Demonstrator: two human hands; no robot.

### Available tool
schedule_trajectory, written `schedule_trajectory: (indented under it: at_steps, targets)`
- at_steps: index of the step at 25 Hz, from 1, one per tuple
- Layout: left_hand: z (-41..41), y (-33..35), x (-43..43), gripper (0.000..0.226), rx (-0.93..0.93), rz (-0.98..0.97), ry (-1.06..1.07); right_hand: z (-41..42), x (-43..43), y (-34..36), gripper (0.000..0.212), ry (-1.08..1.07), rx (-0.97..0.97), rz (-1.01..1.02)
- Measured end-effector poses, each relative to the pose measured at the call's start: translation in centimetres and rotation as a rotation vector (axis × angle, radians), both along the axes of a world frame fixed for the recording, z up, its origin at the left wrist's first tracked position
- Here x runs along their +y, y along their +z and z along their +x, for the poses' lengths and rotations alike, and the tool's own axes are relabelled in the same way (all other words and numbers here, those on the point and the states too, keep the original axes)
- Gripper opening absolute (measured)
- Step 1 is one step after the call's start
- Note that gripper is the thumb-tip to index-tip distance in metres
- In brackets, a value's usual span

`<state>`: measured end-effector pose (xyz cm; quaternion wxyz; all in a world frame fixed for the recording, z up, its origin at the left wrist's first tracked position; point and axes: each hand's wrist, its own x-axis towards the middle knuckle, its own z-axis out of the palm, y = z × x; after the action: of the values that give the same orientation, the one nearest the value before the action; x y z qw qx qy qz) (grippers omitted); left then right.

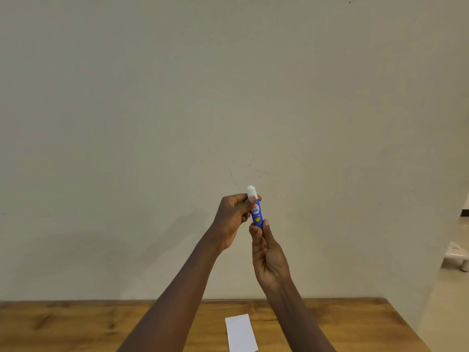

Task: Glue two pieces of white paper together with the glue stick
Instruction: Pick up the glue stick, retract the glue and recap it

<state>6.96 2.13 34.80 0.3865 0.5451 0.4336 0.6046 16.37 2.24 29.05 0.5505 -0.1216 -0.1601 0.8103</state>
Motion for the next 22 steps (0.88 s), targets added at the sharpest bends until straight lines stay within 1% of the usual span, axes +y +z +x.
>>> schedule_trajectory:
  at_steps: [1, 2, 3, 5, 6, 7, 8, 11, 12, 13, 14, 15, 17, 18, 19, 20, 22]
  targets:
    - [0.1, 0.0, 0.0, 0.015, -0.004, 0.000, -0.001, -0.1, -0.1, -0.2, 0.012, -0.052, 0.005, 0.035]
    - [0.2, 0.0, 0.0, 0.014, 0.000, -0.001, 0.000, 0.0, -0.2, -0.3, 0.013, -0.072, -0.003, 0.058]
    - [0.2, 0.0, 0.0, 0.014, 0.006, 0.001, 0.001, 0.1, -0.4, -0.2, 0.021, -0.057, -0.011, 0.064]
    - [-0.1, 0.0, 0.0, 0.016, 0.013, 0.003, 0.003, 0.6, -0.2, 0.1, 0.044, 0.004, -0.079, 0.029]
    - [-0.2, 0.1, 0.0, 0.016, 0.015, 0.001, 0.004, 0.9, 0.0, 0.4, 0.048, 0.033, -0.128, 0.010]
    - [-0.3, 0.2, -0.1, 0.016, 0.017, 0.000, 0.004, 1.1, 0.0, 0.6, 0.045, 0.049, -0.157, 0.006]
    - [-0.4, 0.2, -0.1, 0.016, 0.019, 0.004, 0.004, 1.1, 0.1, 0.6, 0.038, 0.044, -0.156, 0.012]
    - [-0.1, 0.3, -0.1, 0.015, 0.057, 0.018, 0.005, 0.3, 0.1, 0.2, 0.010, -0.050, -0.107, 0.049]
    - [0.0, 0.3, -0.1, 0.015, 0.064, 0.016, 0.003, 0.1, 0.1, -0.1, 0.010, -0.083, -0.096, 0.065]
    - [0.1, 0.2, -0.2, 0.015, 0.053, 0.013, -0.001, 0.1, 0.0, -0.1, 0.014, -0.082, -0.095, 0.082]
    - [0.1, 0.1, -0.3, 0.016, 0.032, 0.009, -0.003, 0.2, -0.1, -0.1, 0.014, -0.052, -0.090, 0.084]
    - [-0.1, 0.1, -0.4, 0.016, 0.020, 0.008, -0.003, 0.4, -0.3, 0.0, 0.019, 0.009, -0.092, 0.079]
    - [-0.4, 0.0, -0.4, 0.016, 0.020, 0.010, 0.005, 0.8, -0.3, 0.4, 0.041, 0.115, -0.132, 0.048]
    - [-0.5, 0.0, -0.4, 0.016, 0.015, 0.010, 0.006, 0.9, -0.3, 0.6, 0.044, 0.120, -0.165, 0.020]
    - [-0.5, 0.1, -0.4, 0.016, 0.012, 0.010, 0.005, 0.9, -0.3, 0.8, 0.041, 0.110, -0.173, 0.013]
    - [-0.4, 0.2, -0.4, 0.016, 0.015, 0.012, 0.006, 0.8, -0.2, 0.8, 0.033, 0.077, -0.152, 0.006]
    - [-0.3, 0.4, -0.4, 0.016, 0.035, 0.016, 0.009, 0.4, -0.2, 0.7, 0.019, 0.000, -0.057, 0.027]
